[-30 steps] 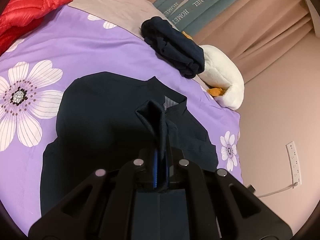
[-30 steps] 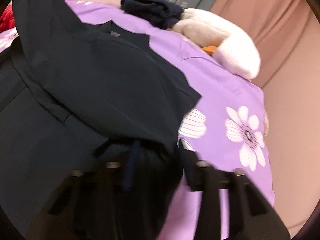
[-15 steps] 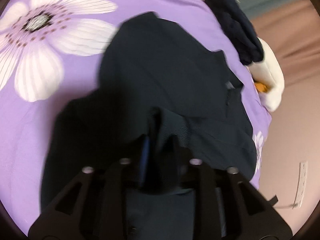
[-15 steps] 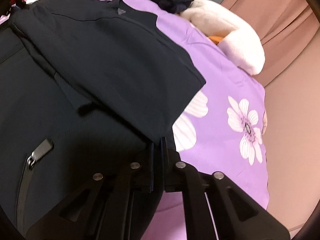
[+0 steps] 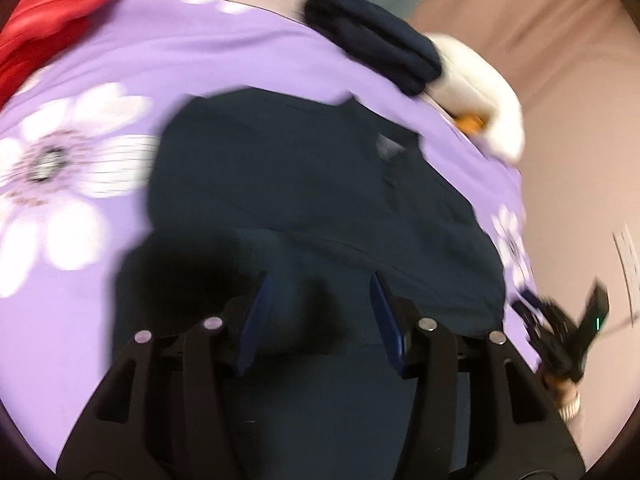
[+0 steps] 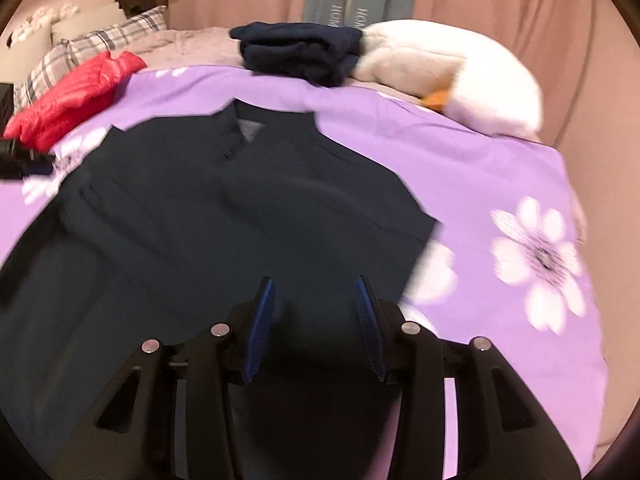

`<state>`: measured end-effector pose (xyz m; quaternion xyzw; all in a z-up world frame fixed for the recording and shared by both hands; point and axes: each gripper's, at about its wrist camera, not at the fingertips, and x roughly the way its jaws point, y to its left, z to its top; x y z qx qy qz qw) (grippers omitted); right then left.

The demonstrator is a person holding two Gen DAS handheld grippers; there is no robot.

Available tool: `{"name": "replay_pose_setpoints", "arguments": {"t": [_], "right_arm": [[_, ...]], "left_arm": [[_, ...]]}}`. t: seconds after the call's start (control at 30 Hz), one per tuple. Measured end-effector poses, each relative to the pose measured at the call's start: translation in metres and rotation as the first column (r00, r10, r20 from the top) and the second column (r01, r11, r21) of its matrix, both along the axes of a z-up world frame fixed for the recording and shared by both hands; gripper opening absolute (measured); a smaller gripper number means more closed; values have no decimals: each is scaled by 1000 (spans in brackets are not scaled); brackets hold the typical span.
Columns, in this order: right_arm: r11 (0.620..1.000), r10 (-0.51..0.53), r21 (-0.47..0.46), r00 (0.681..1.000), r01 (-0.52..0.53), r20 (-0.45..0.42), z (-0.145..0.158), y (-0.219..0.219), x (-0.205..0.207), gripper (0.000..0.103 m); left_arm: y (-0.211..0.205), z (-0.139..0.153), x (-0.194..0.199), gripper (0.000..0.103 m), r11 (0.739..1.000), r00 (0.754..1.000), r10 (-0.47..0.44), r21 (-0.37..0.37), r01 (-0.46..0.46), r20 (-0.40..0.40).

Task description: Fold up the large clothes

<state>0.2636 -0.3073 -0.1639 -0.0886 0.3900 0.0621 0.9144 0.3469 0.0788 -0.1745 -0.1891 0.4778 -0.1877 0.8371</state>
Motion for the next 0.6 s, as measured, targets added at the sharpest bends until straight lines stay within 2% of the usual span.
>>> {"name": "replay_pose_setpoints", "arguments": {"t": [0.1,0.17,0.27,0.33,0.4,0.5,0.57,0.6], "right_arm": [[999,27,22,999,-26,-41,-11,27,37,43],[1000,8,27,996,-6,-86,-23,33,61,43],[997,-81,-15,987,80,-135,-40,25,83,43],[983,-179,-64,973,171,-146,-49,1,93,43],[960,-277,-94,949,265,-152,-54,-27,98,43],[923,-376,23,915,384,-149,-41,-73,93,43],[889,-443,78,891,451,-104,-25,-94,85,44],[872,-459,141,883,470,-100,-18,-105,83,44]], "left_arm": [[-40,-9,3,51,997,998,-62,55,61,27],[-56,-22,6,51,990,995,-96,105,94,18],[-63,-51,8,49,977,992,-120,175,124,-32],[-57,-61,6,46,974,991,-133,178,137,-34],[-52,-58,3,46,974,989,-149,169,149,-12],[-44,-47,7,48,980,989,-149,134,150,-18],[-35,-31,10,59,986,991,-129,114,125,24],[-33,-26,11,65,988,992,-116,103,112,40]]}}
